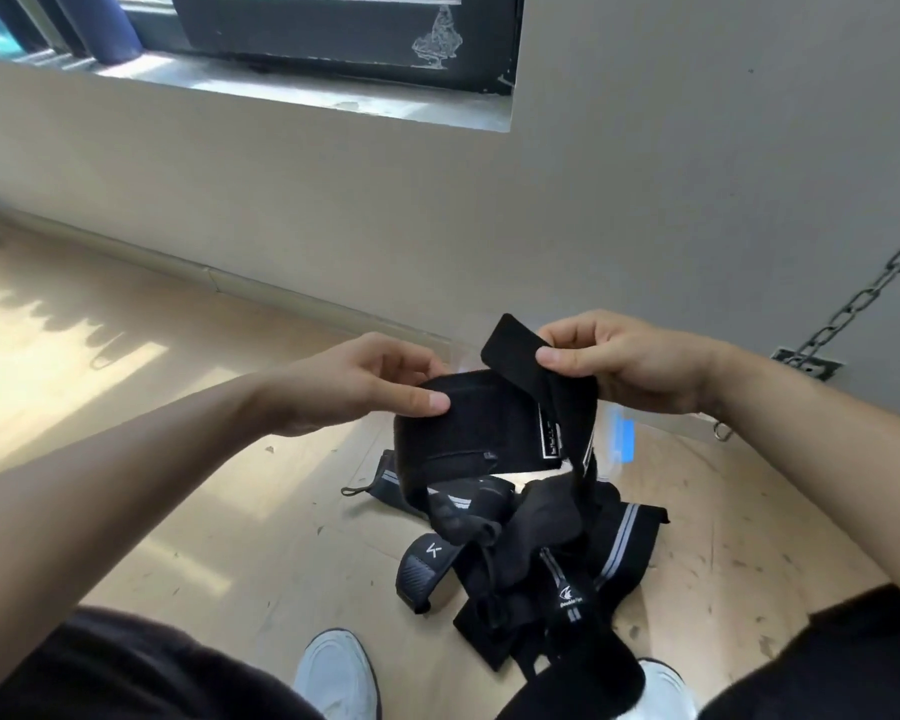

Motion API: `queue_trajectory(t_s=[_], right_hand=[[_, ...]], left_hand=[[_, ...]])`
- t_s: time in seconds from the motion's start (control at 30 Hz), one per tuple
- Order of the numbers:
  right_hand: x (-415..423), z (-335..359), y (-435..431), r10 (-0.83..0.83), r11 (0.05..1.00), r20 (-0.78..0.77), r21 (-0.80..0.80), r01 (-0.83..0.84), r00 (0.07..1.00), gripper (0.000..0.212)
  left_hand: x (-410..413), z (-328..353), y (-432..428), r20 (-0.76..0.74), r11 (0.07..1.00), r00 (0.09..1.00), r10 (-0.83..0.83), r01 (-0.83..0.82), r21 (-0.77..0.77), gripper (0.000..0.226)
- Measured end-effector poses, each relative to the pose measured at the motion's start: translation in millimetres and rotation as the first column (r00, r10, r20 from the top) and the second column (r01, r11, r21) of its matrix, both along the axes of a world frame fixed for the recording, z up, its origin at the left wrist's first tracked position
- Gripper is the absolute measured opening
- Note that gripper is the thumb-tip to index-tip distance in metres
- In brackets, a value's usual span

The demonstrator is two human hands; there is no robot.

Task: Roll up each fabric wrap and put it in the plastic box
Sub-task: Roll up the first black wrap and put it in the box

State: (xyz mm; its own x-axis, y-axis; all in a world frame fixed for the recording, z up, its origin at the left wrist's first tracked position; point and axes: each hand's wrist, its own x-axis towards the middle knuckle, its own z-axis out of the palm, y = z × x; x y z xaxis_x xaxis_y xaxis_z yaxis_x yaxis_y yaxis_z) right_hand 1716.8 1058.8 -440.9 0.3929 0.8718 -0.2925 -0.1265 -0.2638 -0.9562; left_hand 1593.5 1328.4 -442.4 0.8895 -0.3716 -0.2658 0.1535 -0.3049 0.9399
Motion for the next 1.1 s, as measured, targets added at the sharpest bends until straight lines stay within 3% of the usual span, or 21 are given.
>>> queue_trajectory(t_s=[0.17, 0.27, 0.4, 0.63, 0.93, 1.1], right_hand=[[-2, 2, 0, -0.068, 0.998, 0.223, -0.001, 0.07, 0.972, 0.043], [-10, 16, 2, 0.016, 1.0, 0.354, -0.019, -0.01, 0.935, 0.023], [-31, 18, 15, 0.173, 0.983, 0.447, -0.128, -0.129, 0.877, 0.034], [-39, 10, 29, 0.218, 0.967, 0.599, -0.241, -0.086, 0.77, 0.029], [-39, -1, 33, 0.135, 0.972, 0.735, -0.227, 0.054, 0.665, 0.036], [-41, -2, 33, 0.022, 0.987, 0.823, -0.108, 0.119, 0.568, 0.031]], left_hand=[[1, -2, 0, -0.001, 1.0, 1.0, -0.006, 0.006, 0.0, 0.011], [2, -2, 0, 0.007, 0.999, 1.0, 0.014, -0.014, 0.04, 0.024], [2, 0, -4, -0.008, 0.997, 1.0, 0.008, -0.007, 0.08, 0.035], [1, -2, -13, -0.015, 0.998, 1.0, -0.016, 0.017, 0.067, 0.029], [-1, 2, -19, -0.011, 0.998, 1.0, -0.021, 0.022, 0.064, 0.037], [-1, -5, -18, 0.01, 0.997, 1.0, -0.023, 0.022, 0.072, 0.019]])
